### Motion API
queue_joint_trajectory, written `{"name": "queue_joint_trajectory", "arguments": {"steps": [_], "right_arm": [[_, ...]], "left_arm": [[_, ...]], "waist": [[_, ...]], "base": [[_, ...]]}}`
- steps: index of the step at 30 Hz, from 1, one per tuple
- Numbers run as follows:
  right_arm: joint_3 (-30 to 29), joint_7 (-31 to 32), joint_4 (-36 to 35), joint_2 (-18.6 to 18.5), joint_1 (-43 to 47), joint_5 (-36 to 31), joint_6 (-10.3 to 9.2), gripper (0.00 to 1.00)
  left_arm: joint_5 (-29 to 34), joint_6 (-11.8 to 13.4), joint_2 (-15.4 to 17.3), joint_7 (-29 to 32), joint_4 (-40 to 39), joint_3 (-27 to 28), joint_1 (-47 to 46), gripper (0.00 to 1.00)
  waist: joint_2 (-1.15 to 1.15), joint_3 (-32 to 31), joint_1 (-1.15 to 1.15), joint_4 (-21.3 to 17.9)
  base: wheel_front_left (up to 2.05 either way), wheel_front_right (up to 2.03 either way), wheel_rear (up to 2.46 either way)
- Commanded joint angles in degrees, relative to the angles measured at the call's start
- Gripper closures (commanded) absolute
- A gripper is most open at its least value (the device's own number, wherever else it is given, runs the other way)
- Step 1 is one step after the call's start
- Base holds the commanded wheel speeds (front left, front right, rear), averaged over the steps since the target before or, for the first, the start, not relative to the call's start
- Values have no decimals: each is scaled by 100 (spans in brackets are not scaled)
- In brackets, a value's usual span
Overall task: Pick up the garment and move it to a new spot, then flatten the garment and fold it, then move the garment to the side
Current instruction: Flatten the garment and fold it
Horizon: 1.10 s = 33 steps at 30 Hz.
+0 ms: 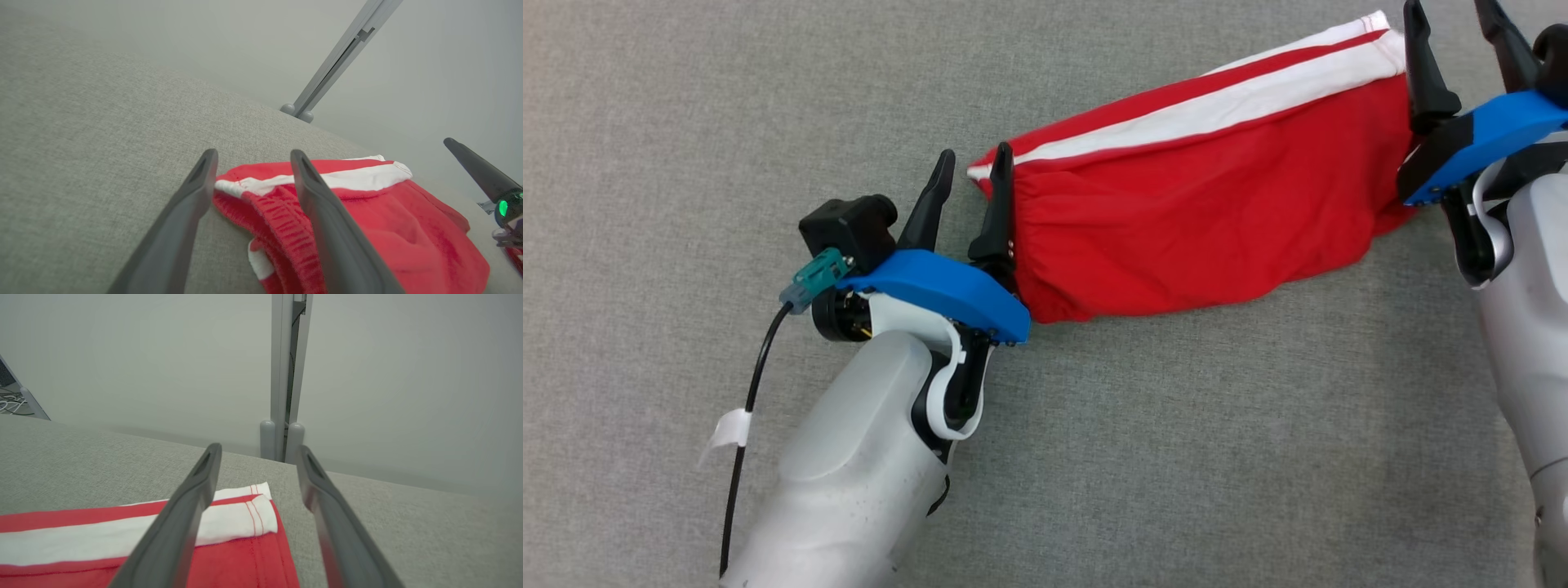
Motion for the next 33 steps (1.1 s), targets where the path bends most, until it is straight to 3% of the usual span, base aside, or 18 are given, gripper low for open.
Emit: {"name": "queue_joint_trajectory", "arguments": {"steps": [1,6,14,15,16,25,33], "right_arm": [[-75,-15,-51,-30,38,8,-1,0],[-42,-14,258,-37,436,175,-1,0],[720,450,1140,63,632,780,-1,0],[849,571,1197,101,669,875,0,13],[969,674,1230,132,722,979,2,98],[1051,177,1196,94,1149,1937,0,100],[1063,-18,632,255,2500,2660,0,100]], "left_arm": [[24,45,-4,-25,-26,70,87,0],[159,62,3,-24,-138,350,451,0],[432,-26,-2,-24,-246,653,955,0],[441,-34,-1,-24,-258,666,987,0],[505,-32,-1,-24,-258,673,1018,0],[958,-34,-2,-24,-223,1046,1506,0],[1385,-160,-2,-23,-163,1678,2461,0]], "waist": [[-3,-9,-2,-37],[-3,-108,-2,-118],[-3,-263,-2,-154],[-3,-283,-2,-147],[-3,-317,-2,-142],[-3,-940,-2,-306],[-3,-1828,-2,-691]], "base": [[0,0,0],[0,0,0],[0,0,0],[0,0,0],[0,0,0],[0,0,0],[0,0,0]]}}
